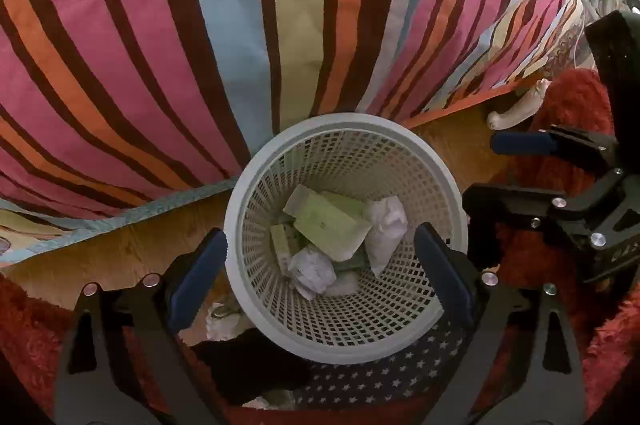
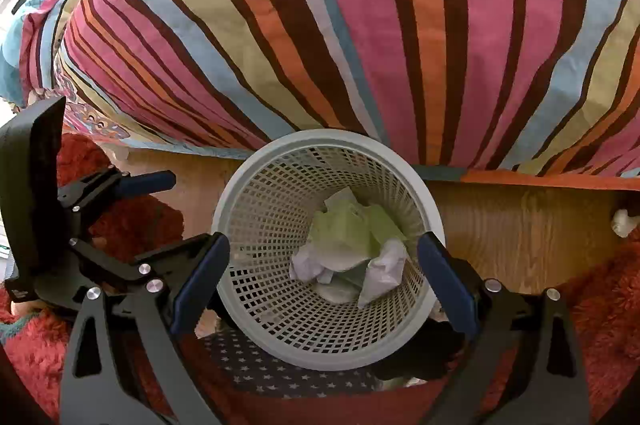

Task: Collect trash
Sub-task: 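Grasp crumpled paper with left tool while right tool grasps white square case, drop both in basket, then grasp brown ring toy with left tool while right tool grasps teal box, drop both in basket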

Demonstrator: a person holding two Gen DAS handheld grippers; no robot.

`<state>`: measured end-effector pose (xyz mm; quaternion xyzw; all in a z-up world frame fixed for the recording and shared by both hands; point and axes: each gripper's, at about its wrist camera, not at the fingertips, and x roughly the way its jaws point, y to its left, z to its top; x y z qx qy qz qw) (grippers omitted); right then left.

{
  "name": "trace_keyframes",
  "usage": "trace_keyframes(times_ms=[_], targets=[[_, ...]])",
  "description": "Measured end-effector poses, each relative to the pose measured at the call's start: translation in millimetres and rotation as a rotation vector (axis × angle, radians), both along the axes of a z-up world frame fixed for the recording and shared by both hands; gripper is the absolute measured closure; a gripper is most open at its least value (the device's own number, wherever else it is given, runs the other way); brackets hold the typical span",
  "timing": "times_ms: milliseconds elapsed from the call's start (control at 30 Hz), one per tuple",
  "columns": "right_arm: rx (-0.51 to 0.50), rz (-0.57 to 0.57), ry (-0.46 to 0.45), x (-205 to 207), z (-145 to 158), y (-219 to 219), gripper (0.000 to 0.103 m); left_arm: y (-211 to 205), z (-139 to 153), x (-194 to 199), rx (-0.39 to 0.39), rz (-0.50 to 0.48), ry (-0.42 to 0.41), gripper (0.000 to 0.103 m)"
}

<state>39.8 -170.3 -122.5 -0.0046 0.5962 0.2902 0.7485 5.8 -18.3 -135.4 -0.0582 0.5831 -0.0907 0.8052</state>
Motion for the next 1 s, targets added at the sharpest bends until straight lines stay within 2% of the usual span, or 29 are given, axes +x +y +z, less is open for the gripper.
trace_keyframes(times_ms=[100, 200, 267, 333, 400, 433, 500, 567, 667, 733, 800, 900, 1000], targets=[[-0.012, 0.005, -0.024, -0.6, 4.8, 2.6, 0.013, 2.7, 13.3, -0.6, 0.023, 0.015, -0.044, 0.011], [-0.007, 0.029, -0.110, -3.4, 28.4, 4.9, 0.013, 8.4, 42.0, -0.6, 0.018, 0.017, -0.104, 0.011], [0.032, 0.039, -0.165, -1.5, 51.8, 2.9, 0.013, 20.8, 77.8, 4.6, -0.053, 0.026, -0.168, 0.011], [0.097, 0.025, -0.242, 7.7, 85.7, -1.9, 0.013, 36.2, 112.4, 15.1, -0.062, 0.046, -0.248, 0.011], [0.134, 0.005, -0.321, 20.9, 113.2, -5.0, 0.013, 53.8, 144.9, 32.7, -0.013, 0.083, -0.336, 0.011], [0.143, -0.018, -0.396, 36.1, 134.6, -6.6, 0.013, 64.6, 160.8, 46.4, 0.018, 0.106, -0.385, 0.011], [0.142, -0.068, -0.520, 62.2, 161.8, -7.5, 0.013, 84.4, 183.2, 74.0, 0.089, 0.183, -0.461, 0.011], [0.126, -0.113, -0.610, 88.6, 181.3, -4.0, 0.013, 108.2, 200.2, 110.5, 0.119, 0.273, -0.524, 0.011], [0.094, -0.178, -0.740, 133.3, 203.7, 9.3, 0.013, 134.1, 210.9, 170.8, 0.134, 0.341, -0.538, 0.011], [0.072, -0.191, -0.787, 167.7, 214.1, 24.6, 0.013, 147.4, 214.5, 215.4, 0.153, 0.367, -0.551, 0.011], [0.061, -0.192, -0.792, 199.5, 218.9, 37.9, 0.013, 156.7, 215.3, 244.1, 0.168, 0.367, -0.551, 0.011], [0.047, -0.185, -0.751, 248.0, 219.2, 56.4, 0.013, 172.5, 211.2, 294.2, 0.191, 0.395, -0.495, 0.011], [0.048, -0.194, -0.717, 273.8, 215.9, 61.7, 0.013, 183.8, 208.0, 328.4, 0.203, 0.392, -0.475, 0.011]])
